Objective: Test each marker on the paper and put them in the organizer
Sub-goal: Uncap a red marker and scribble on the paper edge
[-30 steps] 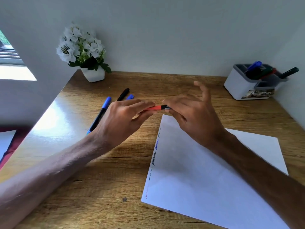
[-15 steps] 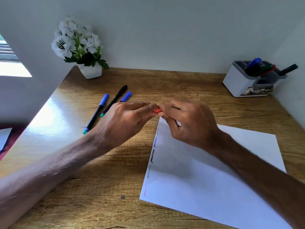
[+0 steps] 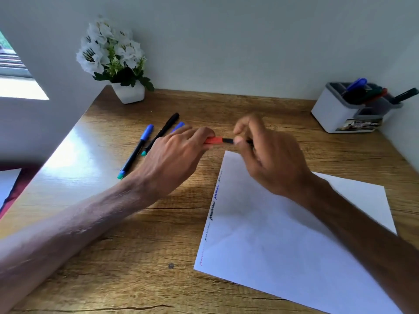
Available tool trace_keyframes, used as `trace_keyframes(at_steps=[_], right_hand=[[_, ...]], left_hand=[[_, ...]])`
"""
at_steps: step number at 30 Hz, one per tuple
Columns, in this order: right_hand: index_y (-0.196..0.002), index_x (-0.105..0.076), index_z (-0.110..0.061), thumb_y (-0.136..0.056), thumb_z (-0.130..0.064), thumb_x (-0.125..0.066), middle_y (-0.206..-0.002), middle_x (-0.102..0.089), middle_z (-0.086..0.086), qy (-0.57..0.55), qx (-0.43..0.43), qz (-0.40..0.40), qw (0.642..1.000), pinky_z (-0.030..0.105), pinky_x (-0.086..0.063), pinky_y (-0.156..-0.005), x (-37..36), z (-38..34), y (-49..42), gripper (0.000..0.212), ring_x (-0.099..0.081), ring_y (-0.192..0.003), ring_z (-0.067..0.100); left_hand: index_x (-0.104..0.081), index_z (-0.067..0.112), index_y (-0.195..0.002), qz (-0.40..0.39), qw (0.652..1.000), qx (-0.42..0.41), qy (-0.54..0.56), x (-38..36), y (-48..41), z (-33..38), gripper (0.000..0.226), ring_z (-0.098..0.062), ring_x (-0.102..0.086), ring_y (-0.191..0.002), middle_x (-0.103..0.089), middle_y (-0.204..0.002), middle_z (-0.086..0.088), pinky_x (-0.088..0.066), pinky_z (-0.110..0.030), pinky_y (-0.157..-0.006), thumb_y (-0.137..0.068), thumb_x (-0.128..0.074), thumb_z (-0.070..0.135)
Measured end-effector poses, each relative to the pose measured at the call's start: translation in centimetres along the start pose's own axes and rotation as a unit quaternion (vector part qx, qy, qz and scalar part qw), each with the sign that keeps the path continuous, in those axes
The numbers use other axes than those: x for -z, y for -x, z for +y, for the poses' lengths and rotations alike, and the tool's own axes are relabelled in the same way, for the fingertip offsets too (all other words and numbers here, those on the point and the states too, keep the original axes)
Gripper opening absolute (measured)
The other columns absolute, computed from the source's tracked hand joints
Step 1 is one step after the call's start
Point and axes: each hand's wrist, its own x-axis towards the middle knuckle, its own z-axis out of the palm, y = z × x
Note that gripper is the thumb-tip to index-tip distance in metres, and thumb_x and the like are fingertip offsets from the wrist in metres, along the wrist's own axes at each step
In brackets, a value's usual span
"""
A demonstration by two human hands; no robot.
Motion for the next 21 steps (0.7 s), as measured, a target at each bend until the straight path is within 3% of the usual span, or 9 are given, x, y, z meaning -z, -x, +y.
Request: trace_keyframes(at_steps=[1,4,8,10,13,16,19,21], right_hand=[[-0.11,-0.057,-0.018,-0.103,-0.018,-0.051,-0.064,-0.055,-0.012,-0.029,-0.015,0.003,0.999,0.031,-0.04,-0.053,0.2,0.5,0.0,0.01,-0.051,-0.051,0.012],[-0.099,-0.062,-0.016,-0.098,0.003,-0.042,-0.078,-0.066,-0.002,-0.238,-0.063,-0.016,0.969,0.038,-0.045,-0.061,0.6,2.0,-0.2,0.028,-0.057,-0.065,0.018],[-0.116,-0.068,-0.007,-0.099,0.017,-0.034,-0.101,-0.074,0.011,-0.514,-0.164,-0.005,0.842,0.029,-0.052,-0.066,1.0,2.9,-0.6,0.045,-0.061,-0.083,0.017],[-0.127,-0.065,-0.005,-0.102,0.015,-0.038,-0.111,-0.074,0.013,-0.546,-0.189,-0.017,0.816,0.029,-0.058,-0.076,0.6,3.4,-0.6,0.042,-0.067,-0.097,0.017],[-0.133,-0.062,-0.004,-0.1,0.012,-0.052,-0.113,-0.076,0.011,-0.541,-0.186,-0.023,0.82,0.03,-0.06,-0.079,-0.3,3.6,-0.3,0.037,-0.072,-0.105,0.019],[-0.128,-0.064,-0.006,-0.091,0.005,-0.07,-0.102,-0.077,0.009,-0.532,-0.189,-0.006,0.825,0.028,-0.061,-0.076,-0.8,3.1,-0.1,0.039,-0.072,-0.098,0.017],[-0.108,-0.067,-0.007,-0.085,-0.009,-0.082,-0.089,-0.071,0.006,-0.45,-0.17,0.036,0.876,0.024,-0.058,-0.068,-0.9,2.5,0.1,0.027,-0.067,-0.082,0.012],[-0.097,-0.066,-0.008,-0.095,-0.02,-0.075,-0.079,-0.065,0.004,-0.393,-0.148,0.052,0.906,0.024,-0.05,-0.061,-0.9,2.4,0.3,0.015,-0.061,-0.07,0.01]], left_hand=[[-0.063,0.007,-0.122,0.001,1.0,0.016,0.009,0.0,0.0,-0.2,0.034,-0.027,-0.07,-0.1,-0.074,-0.106,-0.008,-0.054,-0.037,-0.064,-0.106,-0.048,0.033],[-0.059,0.006,-0.126,-0.002,0.998,0.045,0.035,-0.1,0.0,-0.7,0.036,-0.023,-0.063,-0.104,-0.072,-0.108,-0.007,-0.048,-0.031,-0.073,-0.109,-0.044,0.034],[-0.05,0.013,-0.111,-0.048,0.991,0.064,0.106,-0.3,0.4,-0.4,0.016,-0.014,-0.053,-0.08,-0.062,-0.09,0.0,-0.044,-0.034,-0.068,-0.111,-0.042,0.027],[-0.045,0.016,-0.102,-0.073,0.982,0.081,0.153,-0.4,0.4,-0.1,0.016,-0.013,-0.051,-0.077,-0.059,-0.085,0.0,-0.042,-0.036,-0.071,-0.11,-0.04,0.028],[-0.04,0.023,-0.097,-0.101,0.972,0.078,0.196,-0.4,0.5,0.3,0.019,-0.009,-0.05,-0.085,-0.057,-0.093,0.002,-0.04,-0.028,-0.075,-0.107,-0.045,0.039],[-0.038,0.023,-0.103,-0.149,0.964,0.072,0.21,-0.5,0.6,0.3,0.033,-0.013,-0.051,-0.114,-0.058,-0.124,0.003,-0.042,-0.026,-0.092,-0.1,-0.062,0.046],[-0.038,0.018,-0.111,-0.183,0.955,0.069,0.223,-0.7,0.7,0.1,0.052,-0.012,-0.045,-0.128,-0.051,-0.137,0.01,-0.04,-0.03,-0.105,-0.089,-0.074,0.048],[-0.038,0.016,-0.114,-0.187,0.953,0.066,0.229,-0.7,0.7,0.1,0.059,-0.008,-0.043,-0.131,-0.047,-0.136,0.017,-0.04,-0.031,-0.108,-0.085,-0.078,0.048]])
